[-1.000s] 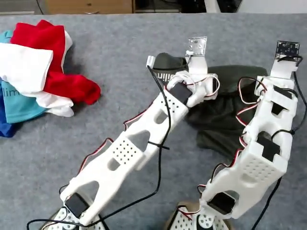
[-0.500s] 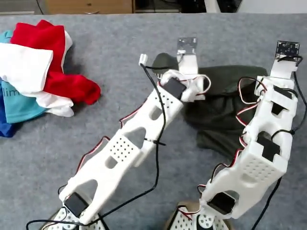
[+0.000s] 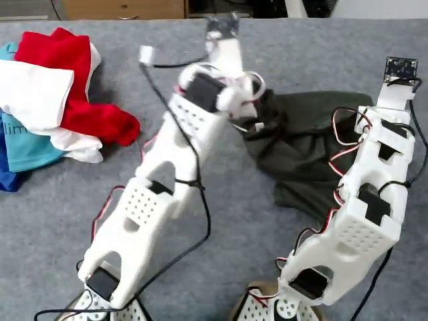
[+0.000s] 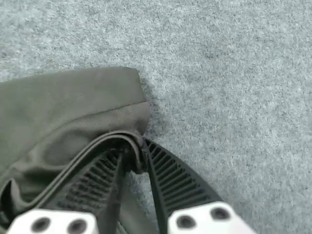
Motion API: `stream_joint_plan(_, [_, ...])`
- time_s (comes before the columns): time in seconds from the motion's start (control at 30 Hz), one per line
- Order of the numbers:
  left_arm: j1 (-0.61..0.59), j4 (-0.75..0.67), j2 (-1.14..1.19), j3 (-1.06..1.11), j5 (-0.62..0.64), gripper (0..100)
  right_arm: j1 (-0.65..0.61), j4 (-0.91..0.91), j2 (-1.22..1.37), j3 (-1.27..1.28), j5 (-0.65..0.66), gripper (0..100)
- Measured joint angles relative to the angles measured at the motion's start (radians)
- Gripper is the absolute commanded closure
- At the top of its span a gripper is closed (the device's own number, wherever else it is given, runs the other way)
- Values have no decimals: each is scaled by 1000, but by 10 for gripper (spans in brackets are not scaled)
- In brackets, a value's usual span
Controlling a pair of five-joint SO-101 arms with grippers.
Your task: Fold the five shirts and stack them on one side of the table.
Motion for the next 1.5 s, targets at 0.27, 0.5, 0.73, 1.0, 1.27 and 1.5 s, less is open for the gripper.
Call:
stream_joint_plan(0.27, [57, -187, 146, -6, -2, 895, 0, 0, 0, 0, 0, 997])
stream_joint_plan(0.5, [91, -436, 373, -3, 175, 819, 0, 0, 0, 0, 0, 997])
stream_joint_plan(0.73, [129, -508, 442, -5, 212, 819, 0, 0, 0, 0, 0, 997])
stream_joint_plan(1.0, [173, -568, 511, -5, 203, 933, 0, 0, 0, 0, 0, 997])
stream_joint_plan(1.27, [192, -473, 502, -5, 74, 982, 0, 0, 0, 0, 0, 997])
stream_joint_plan(1.5, [175, -152, 299, -5, -23, 982, 0, 0, 0, 0, 0, 997])
